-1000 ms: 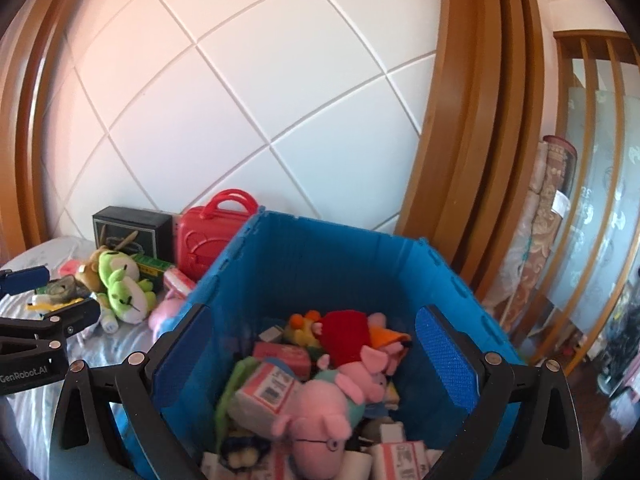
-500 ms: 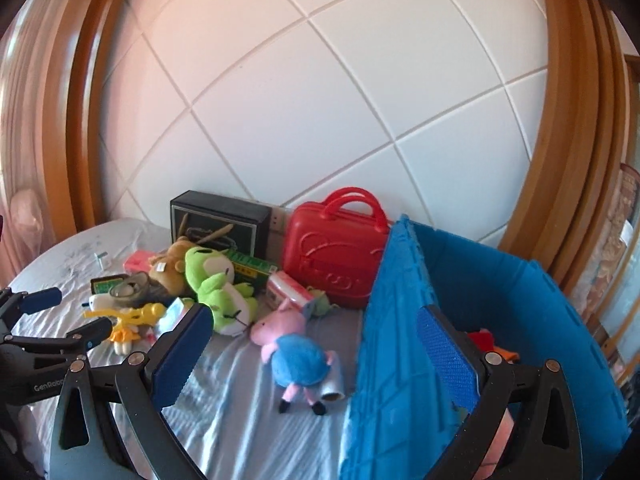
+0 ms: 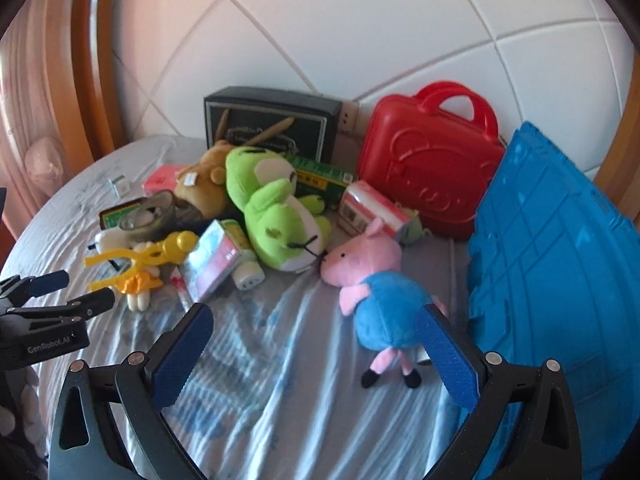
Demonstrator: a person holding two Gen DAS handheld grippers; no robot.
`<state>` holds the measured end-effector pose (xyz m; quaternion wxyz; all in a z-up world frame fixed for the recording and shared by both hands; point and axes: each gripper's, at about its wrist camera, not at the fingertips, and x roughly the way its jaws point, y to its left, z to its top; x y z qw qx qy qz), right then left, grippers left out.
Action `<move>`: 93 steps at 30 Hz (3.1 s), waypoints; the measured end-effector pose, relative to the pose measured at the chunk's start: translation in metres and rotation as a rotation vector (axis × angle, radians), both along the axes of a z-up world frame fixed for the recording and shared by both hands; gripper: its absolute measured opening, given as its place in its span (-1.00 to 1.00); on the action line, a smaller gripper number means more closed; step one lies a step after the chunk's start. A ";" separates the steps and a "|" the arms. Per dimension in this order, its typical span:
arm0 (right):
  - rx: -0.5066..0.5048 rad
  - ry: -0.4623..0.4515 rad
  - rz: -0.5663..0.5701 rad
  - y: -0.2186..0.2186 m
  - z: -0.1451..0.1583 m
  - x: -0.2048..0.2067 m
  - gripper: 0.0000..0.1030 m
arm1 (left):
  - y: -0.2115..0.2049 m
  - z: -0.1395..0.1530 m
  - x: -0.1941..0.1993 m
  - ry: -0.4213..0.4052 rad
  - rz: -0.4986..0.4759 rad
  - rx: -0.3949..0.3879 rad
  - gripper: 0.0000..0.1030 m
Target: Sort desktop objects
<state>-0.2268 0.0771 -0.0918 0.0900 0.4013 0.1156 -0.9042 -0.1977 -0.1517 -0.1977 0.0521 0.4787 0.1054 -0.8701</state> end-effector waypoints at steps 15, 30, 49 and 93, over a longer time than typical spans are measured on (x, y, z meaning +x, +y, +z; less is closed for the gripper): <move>0.016 -0.154 -0.162 0.068 -0.089 -0.081 0.99 | 0.036 -0.103 -0.093 -0.190 -0.071 0.058 0.11; 0.174 -0.197 -0.202 0.072 -0.140 -0.120 0.73 | 0.001 -0.127 -0.075 -0.190 -0.113 -0.061 -0.74; -0.051 -0.272 0.155 -0.001 -0.099 -0.062 0.69 | -0.005 -0.128 -0.076 -0.197 -0.136 0.010 -0.47; 0.059 -0.390 0.443 -0.153 -0.171 -0.060 0.44 | -0.027 -0.140 -0.137 -0.124 -0.097 -0.034 -0.68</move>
